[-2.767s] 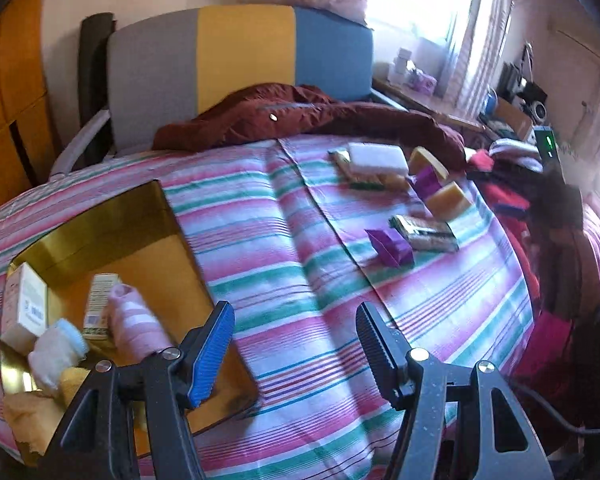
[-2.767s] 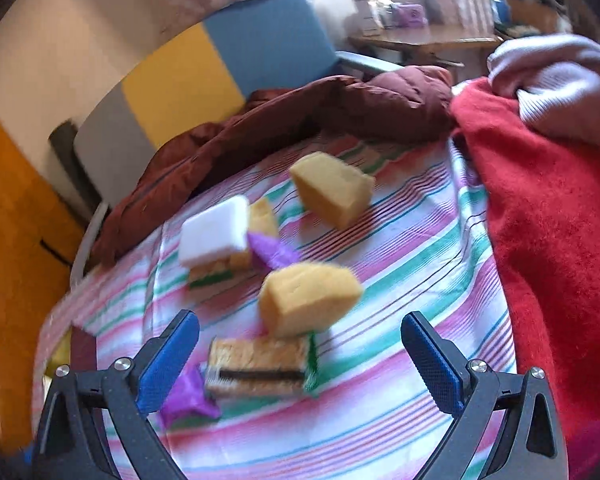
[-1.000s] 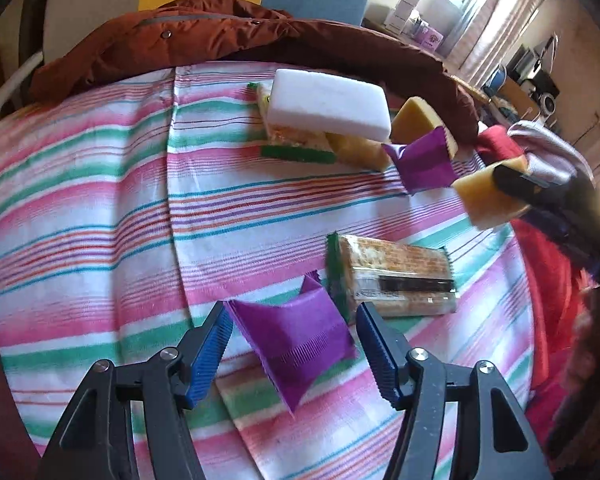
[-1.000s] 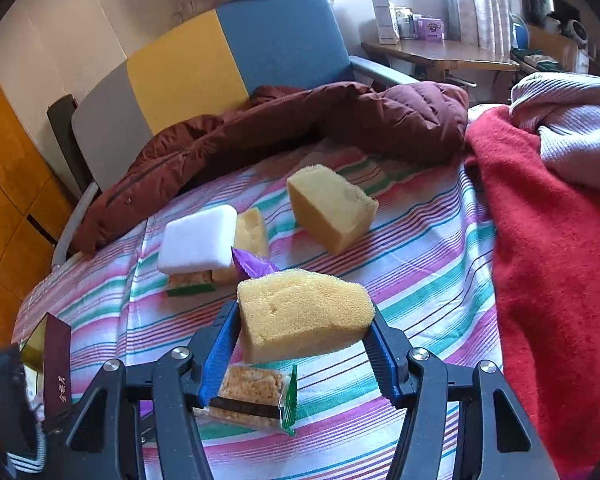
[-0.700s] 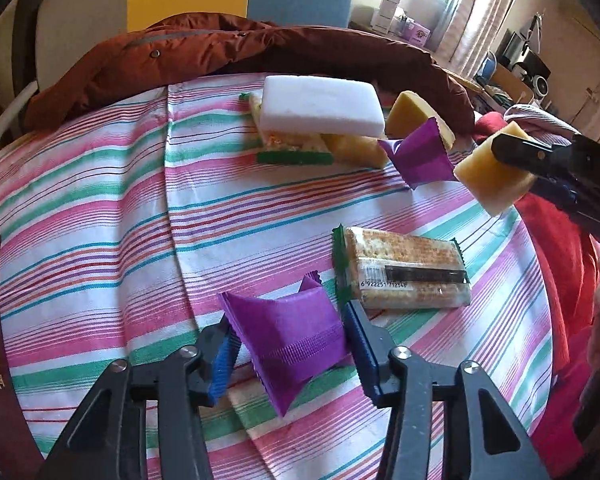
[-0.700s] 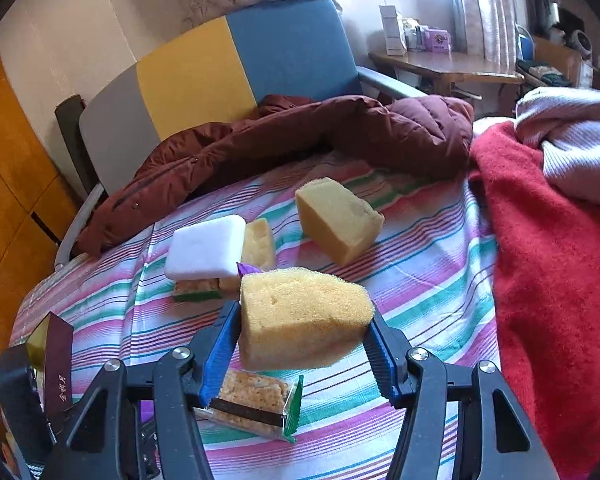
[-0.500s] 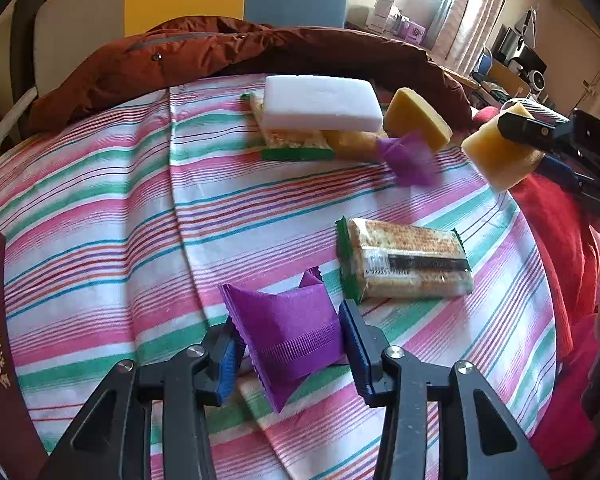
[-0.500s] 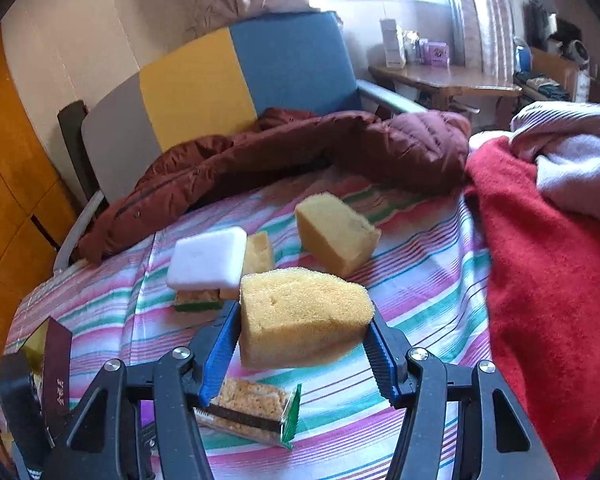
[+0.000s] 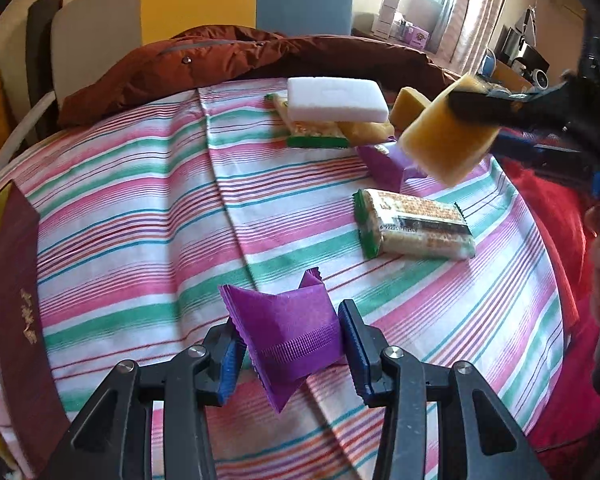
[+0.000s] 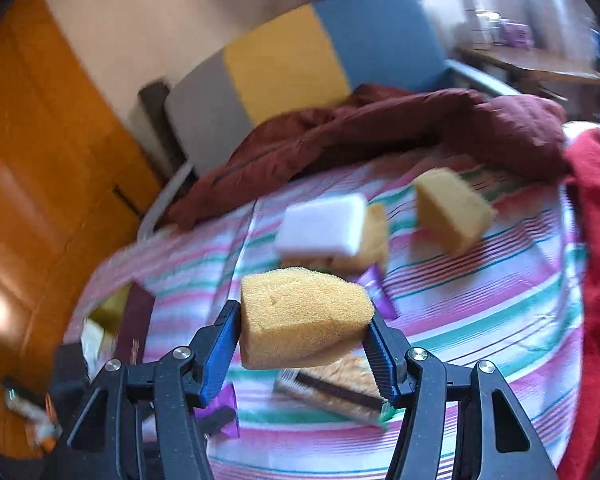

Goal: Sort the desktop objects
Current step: 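Carry the purple packet and yellow sponge over the gold tray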

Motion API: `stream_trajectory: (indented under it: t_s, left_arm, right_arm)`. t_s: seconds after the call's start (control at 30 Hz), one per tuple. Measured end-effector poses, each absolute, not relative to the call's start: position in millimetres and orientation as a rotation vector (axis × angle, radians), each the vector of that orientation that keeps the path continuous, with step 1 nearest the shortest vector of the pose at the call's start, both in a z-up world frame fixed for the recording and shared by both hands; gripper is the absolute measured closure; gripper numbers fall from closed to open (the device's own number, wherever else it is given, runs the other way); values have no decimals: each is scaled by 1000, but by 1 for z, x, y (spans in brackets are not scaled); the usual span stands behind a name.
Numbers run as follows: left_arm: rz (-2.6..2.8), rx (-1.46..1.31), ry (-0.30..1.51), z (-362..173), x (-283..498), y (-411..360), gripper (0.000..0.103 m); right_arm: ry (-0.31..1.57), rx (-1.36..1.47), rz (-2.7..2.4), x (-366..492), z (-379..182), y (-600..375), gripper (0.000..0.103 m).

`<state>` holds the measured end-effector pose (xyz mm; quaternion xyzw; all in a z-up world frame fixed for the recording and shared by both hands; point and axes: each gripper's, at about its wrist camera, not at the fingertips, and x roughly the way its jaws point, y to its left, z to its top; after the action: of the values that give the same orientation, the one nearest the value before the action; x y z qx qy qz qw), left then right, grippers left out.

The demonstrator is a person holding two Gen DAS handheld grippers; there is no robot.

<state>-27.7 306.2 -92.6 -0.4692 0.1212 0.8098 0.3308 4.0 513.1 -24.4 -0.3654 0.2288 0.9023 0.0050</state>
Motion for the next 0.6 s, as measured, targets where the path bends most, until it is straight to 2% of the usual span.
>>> stream_trajectory:
  t_s: [0.17,0.6]
  left_arm:
    - [2160,-1206,314,-86,-24,291,58]
    - [2302,-1075,284,-43,-19,244,58]
  right_arm:
    - [579,-1278,2811,-6,-38,491,43]
    - [509,-1320,2838,-10,-44,468,43]
